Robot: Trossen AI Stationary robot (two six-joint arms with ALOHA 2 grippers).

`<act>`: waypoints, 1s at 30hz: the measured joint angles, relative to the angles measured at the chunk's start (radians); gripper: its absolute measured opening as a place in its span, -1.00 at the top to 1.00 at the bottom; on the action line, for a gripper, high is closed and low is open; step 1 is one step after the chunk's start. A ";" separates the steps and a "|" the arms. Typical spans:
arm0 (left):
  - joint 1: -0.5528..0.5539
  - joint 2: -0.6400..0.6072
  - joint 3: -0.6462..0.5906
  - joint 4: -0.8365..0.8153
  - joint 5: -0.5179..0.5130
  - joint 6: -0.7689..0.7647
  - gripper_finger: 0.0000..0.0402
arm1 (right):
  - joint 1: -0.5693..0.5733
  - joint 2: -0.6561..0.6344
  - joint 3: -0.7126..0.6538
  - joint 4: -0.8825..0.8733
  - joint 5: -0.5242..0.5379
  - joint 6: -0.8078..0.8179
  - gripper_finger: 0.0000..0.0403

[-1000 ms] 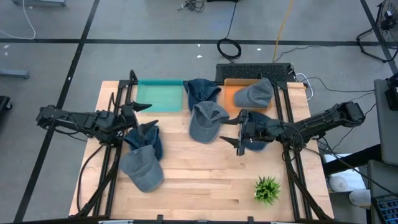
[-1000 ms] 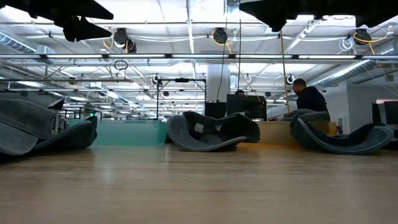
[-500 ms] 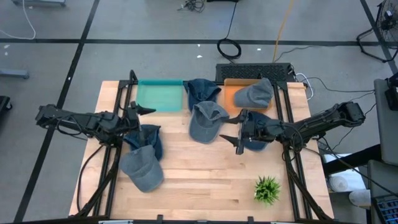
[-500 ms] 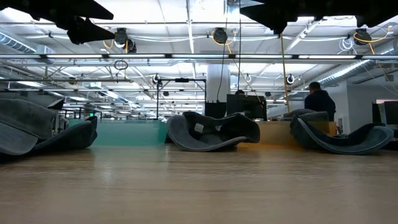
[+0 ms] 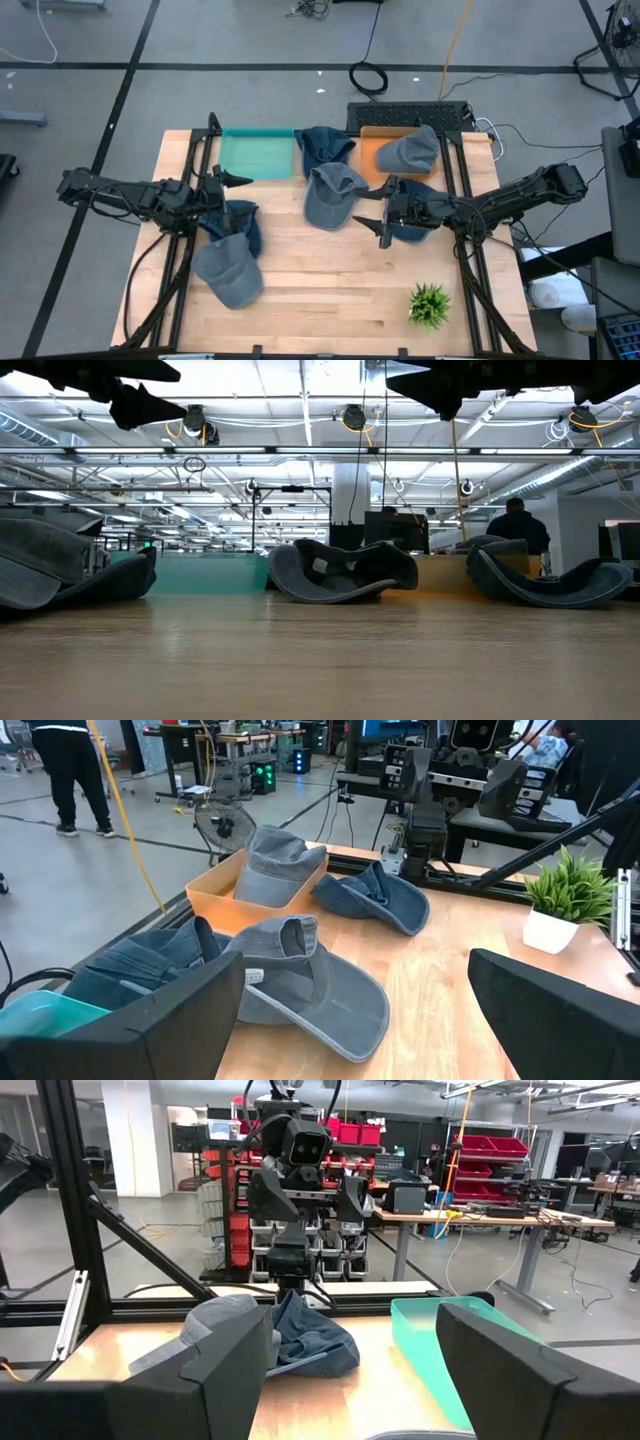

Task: Pick & Place hat
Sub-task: Put the top gray cap into the orange bin

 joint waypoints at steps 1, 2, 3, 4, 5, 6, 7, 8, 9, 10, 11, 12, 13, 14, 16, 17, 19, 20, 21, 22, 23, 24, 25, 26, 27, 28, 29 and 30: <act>0.000 0.000 0.000 0.000 -0.001 -0.002 -0.95 | 0.000 0.000 0.000 0.000 -0.001 0.000 -0.34; 0.000 0.000 0.000 0.000 -0.001 -0.008 -0.95 | 0.000 0.000 0.000 0.000 -0.001 0.000 -0.34; 0.000 0.000 0.000 0.000 -0.001 -0.010 -0.95 | 0.000 0.000 0.000 0.000 -0.001 0.000 -0.34; 0.000 0.000 0.000 0.000 -0.002 -0.011 -0.95 | 0.000 0.000 0.000 0.000 -0.001 0.000 -0.34; 0.000 0.000 0.000 -0.001 -0.002 -0.014 -0.95 | 0.000 0.000 0.000 0.000 -0.001 0.000 -0.34; 0.000 0.000 0.000 -0.003 -0.002 -0.022 -0.95 | 0.000 0.000 0.000 0.000 -0.001 0.000 -0.34; 0.000 0.000 0.000 -0.007 -0.006 -0.038 -0.95 | 0.000 0.000 0.000 0.000 -0.001 0.000 -0.34; 0.000 0.000 0.000 -0.008 -0.020 -0.061 -0.95 | 0.000 0.000 0.000 0.000 -0.002 0.000 -0.34; 0.000 0.004 0.000 -0.009 -0.041 -0.088 -0.95 | 0.000 0.000 0.000 0.000 -0.002 0.000 -0.34; 0.000 0.010 0.000 -0.013 -0.067 -0.110 -0.95 | 0.000 0.000 0.000 0.000 -0.002 0.000 -0.34; 0.000 0.018 0.000 -0.020 -0.092 -0.124 -0.95 | 0.000 0.000 0.000 0.001 -0.002 0.000 -0.34; 0.000 0.028 0.000 -0.025 -0.113 -0.134 -0.95 | 0.000 0.000 0.000 0.001 -0.002 0.000 -0.34; 0.001 0.041 0.000 -0.028 -0.130 -0.144 -0.95 | 0.000 0.000 0.000 0.002 -0.002 0.000 -0.34; 0.001 0.056 0.000 -0.031 -0.142 -0.150 -0.95 | 0.000 0.000 0.000 0.002 -0.002 0.000 -0.34; 0.000 0.089 0.000 -0.029 -0.152 -0.169 -0.95 | 0.000 0.000 0.000 0.001 -0.002 0.000 -0.34; 0.002 0.110 0.000 -0.027 -0.155 -0.179 -0.95 | 0.000 0.000 0.000 0.001 -0.002 0.000 -0.34; 0.009 0.148 0.000 -0.025 -0.159 -0.203 -0.95 | 0.000 0.000 0.000 0.001 -0.002 0.000 -0.34; 0.015 0.167 0.000 -0.024 -0.159 -0.215 -0.95 | 0.000 0.000 0.000 0.001 -0.002 0.000 -0.34; 0.022 0.187 0.000 -0.024 -0.160 -0.229 -0.95 | 0.000 0.000 0.000 0.001 -0.002 0.000 -0.34; 0.029 0.206 0.000 -0.024 -0.159 -0.241 -0.95 | 0.000 0.000 0.000 0.001 -0.002 0.000 -0.34; 0.035 0.222 0.000 -0.023 -0.159 -0.254 -0.95 | 0.000 0.000 0.000 0.001 -0.002 0.000 -0.34; 0.042 0.237 0.000 -0.018 -0.157 -0.264 -0.95 | 0.000 0.000 0.000 0.001 -0.002 0.000 -0.34; 0.049 0.251 0.000 -0.010 -0.155 -0.279 -0.95 | 0.000 0.000 0.000 0.001 -0.002 0.000 -0.34; 0.056 0.266 0.000 -0.001 -0.153 -0.295 -0.95 | 0.000 0.000 0.000 0.001 -0.002 0.000 -0.34; 0.064 0.281 0.000 0.009 -0.153 -0.313 -0.95 | 0.000 0.000 0.000 0.001 -0.002 0.000 -0.34; 0.072 0.295 0.000 0.016 -0.153 -0.330 -0.95 | 0.000 0.000 0.000 0.001 -0.002 0.000 -0.34; 0.078 0.309 0.000 0.023 -0.153 -0.348 -0.95 | 0.000 0.000 0.000 0.001 -0.001 0.000 -0.34; 0.086 0.323 0.000 0.031 -0.153 -0.367 -0.95 | 0.000 0.000 0.000 0.001 0.002 0.000 -0.34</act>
